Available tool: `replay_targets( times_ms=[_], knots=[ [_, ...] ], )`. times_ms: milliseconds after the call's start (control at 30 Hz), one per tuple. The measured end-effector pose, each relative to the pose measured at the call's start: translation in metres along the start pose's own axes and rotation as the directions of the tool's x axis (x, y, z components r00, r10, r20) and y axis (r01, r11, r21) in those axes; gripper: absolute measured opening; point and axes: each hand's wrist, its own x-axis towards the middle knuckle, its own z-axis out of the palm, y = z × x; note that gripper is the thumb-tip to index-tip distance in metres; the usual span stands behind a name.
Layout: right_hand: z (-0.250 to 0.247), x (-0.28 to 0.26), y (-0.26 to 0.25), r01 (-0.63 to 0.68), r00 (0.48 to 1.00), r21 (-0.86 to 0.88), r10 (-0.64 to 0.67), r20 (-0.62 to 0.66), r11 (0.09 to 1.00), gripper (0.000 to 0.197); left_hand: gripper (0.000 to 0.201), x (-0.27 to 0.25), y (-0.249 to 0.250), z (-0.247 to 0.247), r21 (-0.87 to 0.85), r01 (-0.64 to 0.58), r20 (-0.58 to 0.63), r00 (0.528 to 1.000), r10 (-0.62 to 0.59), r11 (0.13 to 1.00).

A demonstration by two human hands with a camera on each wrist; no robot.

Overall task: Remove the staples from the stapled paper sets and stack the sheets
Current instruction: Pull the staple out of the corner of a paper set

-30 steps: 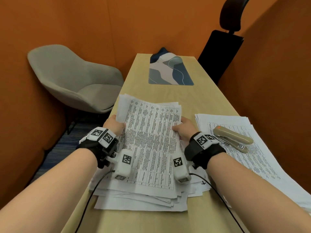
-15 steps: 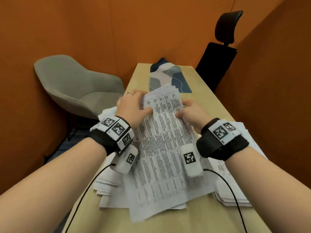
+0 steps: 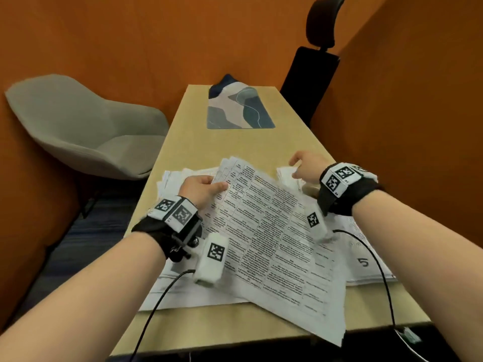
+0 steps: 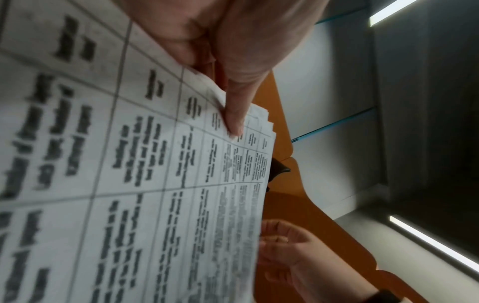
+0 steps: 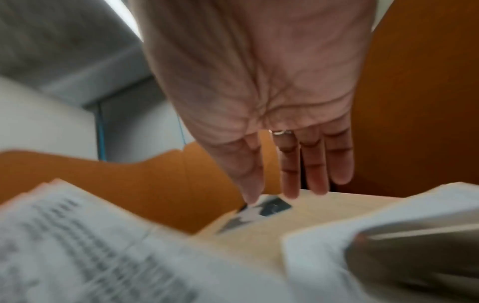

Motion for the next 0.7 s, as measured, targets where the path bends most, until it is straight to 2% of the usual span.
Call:
replay_targets(
  times_ms=[67,133,200,267,400,500,567,600,667,700],
  knots=[
    [0.011,0.006,0.028,-0.036,0.993,-0.266,0.064,0.098,0.963,0.029,0.037,0.0,-0.008,0.009,0.008,0.054,-0.004,0.999,-0.054,0.999],
    [0.022,0.007,0.044,-0.027,0.982,-0.418,0.103,0.159,0.908,0.024,0.047,0.001,-0.014,0.014,0.028,0.091,-0.008,0.996,-0.09,0.995],
    [0.027,0.01,0.054,-0.071,0.98,-0.405,0.139,0.141,0.912,0.037,0.055,0.004,-0.018,0.015,0.026,0.126,-0.016,0.992,-0.126,0.992],
    [0.03,0.014,0.057,-0.129,0.982,-0.38,0.173,0.082,0.916,0.04,0.063,0.006,-0.02,0.015,0.034,0.153,-0.013,0.988,-0.152,0.988],
    [0.031,0.018,0.055,-0.167,0.981,-0.393,0.19,0.022,0.904,0.019,0.058,0.003,-0.023,0.012,0.038,0.157,-0.002,0.988,-0.157,0.987],
    [0.022,0.019,0.037,-0.142,0.989,-0.325,0.118,-0.093,0.935,0.023,0.078,0.017,-0.044,0.006,-0.048,0.175,0.043,0.984,-0.173,0.983],
    [0.013,0.012,0.015,-0.026,0.989,-0.263,-0.013,-0.148,0.964,0.032,0.053,0.017,-0.05,0.005,-0.064,0.177,0.058,0.983,-0.174,0.982],
    [0.011,0.005,0.002,0.059,0.987,-0.224,-0.091,-0.135,0.973,0.036,0.044,0.011,-0.047,0.005,-0.075,0.167,0.055,0.985,-0.163,0.983],
    [0.018,-0.021,-0.024,0.194,0.98,-0.105,-0.198,-0.027,0.975,0.041,0.053,0.004,-0.044,0.004,-0.127,0.163,0.045,0.986,-0.159,0.978],
    [0.027,-0.034,-0.035,0.235,0.972,-0.066,-0.232,0.045,0.97,0.042,0.049,0.002,-0.044,0.004,-0.172,0.161,0.049,0.987,-0.154,0.972]
  ],
)
